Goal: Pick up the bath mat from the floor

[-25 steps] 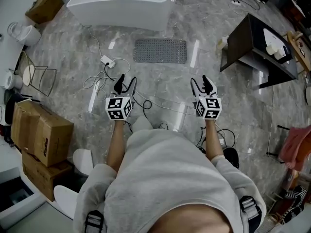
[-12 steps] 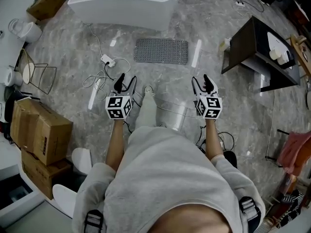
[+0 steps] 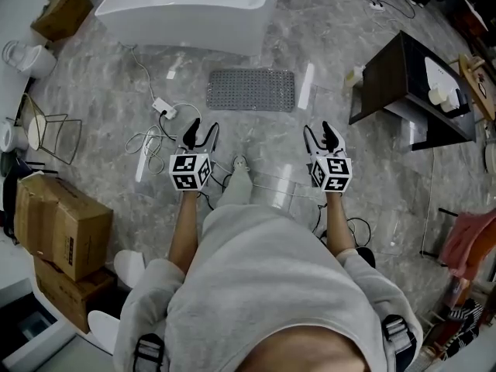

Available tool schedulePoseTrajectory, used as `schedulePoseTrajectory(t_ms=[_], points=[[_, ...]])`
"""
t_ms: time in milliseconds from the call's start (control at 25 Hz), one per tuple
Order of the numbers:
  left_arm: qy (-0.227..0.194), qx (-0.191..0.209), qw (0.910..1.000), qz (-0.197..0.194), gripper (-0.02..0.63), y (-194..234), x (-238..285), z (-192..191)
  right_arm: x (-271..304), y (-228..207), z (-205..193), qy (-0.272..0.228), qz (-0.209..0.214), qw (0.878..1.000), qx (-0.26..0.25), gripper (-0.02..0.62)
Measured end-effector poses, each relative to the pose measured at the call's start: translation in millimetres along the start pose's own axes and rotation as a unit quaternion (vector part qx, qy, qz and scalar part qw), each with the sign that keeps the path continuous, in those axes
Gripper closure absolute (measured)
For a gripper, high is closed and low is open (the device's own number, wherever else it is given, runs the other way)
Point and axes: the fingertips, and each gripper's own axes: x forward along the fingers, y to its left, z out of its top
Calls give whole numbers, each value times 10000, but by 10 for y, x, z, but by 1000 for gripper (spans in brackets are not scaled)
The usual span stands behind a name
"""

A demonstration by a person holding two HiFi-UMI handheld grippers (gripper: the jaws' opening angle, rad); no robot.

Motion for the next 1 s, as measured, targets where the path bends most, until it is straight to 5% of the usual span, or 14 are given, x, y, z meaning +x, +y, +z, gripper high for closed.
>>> schedulePoseTrajectory(t_ms=[1000], points=[[227,-171,9996,-52,382,1823,1994,741,2299,-447,804,283,-412,9987,9,382]])
